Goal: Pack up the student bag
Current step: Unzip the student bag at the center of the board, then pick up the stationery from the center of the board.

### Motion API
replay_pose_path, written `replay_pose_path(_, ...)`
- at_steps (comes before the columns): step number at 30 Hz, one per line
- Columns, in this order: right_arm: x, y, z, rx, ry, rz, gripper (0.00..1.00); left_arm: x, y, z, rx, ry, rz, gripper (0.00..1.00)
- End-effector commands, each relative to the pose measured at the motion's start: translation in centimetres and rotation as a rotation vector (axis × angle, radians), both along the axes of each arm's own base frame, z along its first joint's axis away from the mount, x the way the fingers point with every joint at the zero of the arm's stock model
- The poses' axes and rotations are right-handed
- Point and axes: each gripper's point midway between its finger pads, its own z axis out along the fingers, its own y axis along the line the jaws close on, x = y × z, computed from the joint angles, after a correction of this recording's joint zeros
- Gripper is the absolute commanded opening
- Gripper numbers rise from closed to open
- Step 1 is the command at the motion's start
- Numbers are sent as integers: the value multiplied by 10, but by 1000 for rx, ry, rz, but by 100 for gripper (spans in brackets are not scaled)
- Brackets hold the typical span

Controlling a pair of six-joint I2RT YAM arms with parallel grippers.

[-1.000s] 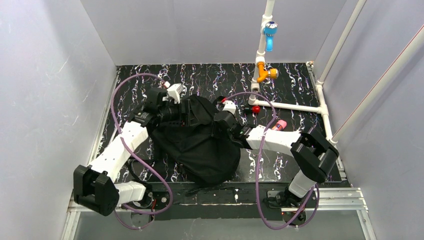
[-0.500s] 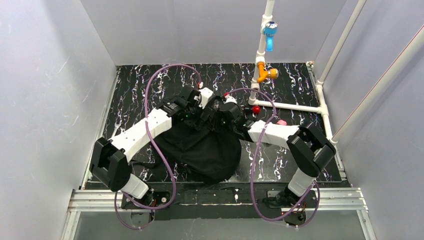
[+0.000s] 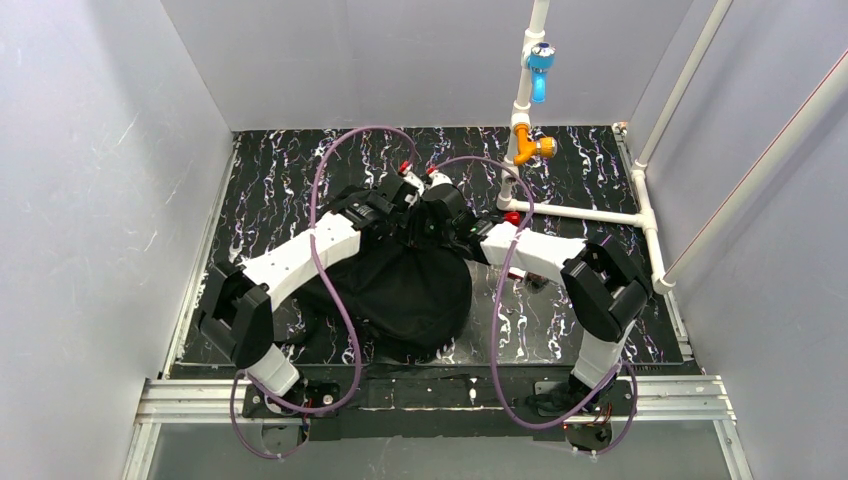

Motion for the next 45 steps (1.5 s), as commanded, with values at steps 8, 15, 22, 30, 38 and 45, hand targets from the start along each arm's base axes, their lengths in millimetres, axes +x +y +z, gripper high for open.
replay_pose_path(8,-24,-126,89,-344,-189,-31,98,-21,-20,13,-255,-14,-85,0)
replay_pose_path(15,-41,-243,59,-446,-86,-384,98,-27,-22,17,-300,2,-64,0)
replay_pose_path(22,-46,-338,15,-459,133,-660,97,-31,-22,22,-334,-7,-59,0)
replay_pose_path(30,-20,-331,-14,-269,288,-693,89,-32,-25,20,-350,4,-55,0)
replay_pose_path(38,-13,-331,-45,-291,365,-731,71,-33,-27,23,-369,6,-64,0)
replay_pose_path(45,-14,-343,-66,-335,360,-788,65,-33,-28,24,-377,1,-61,0)
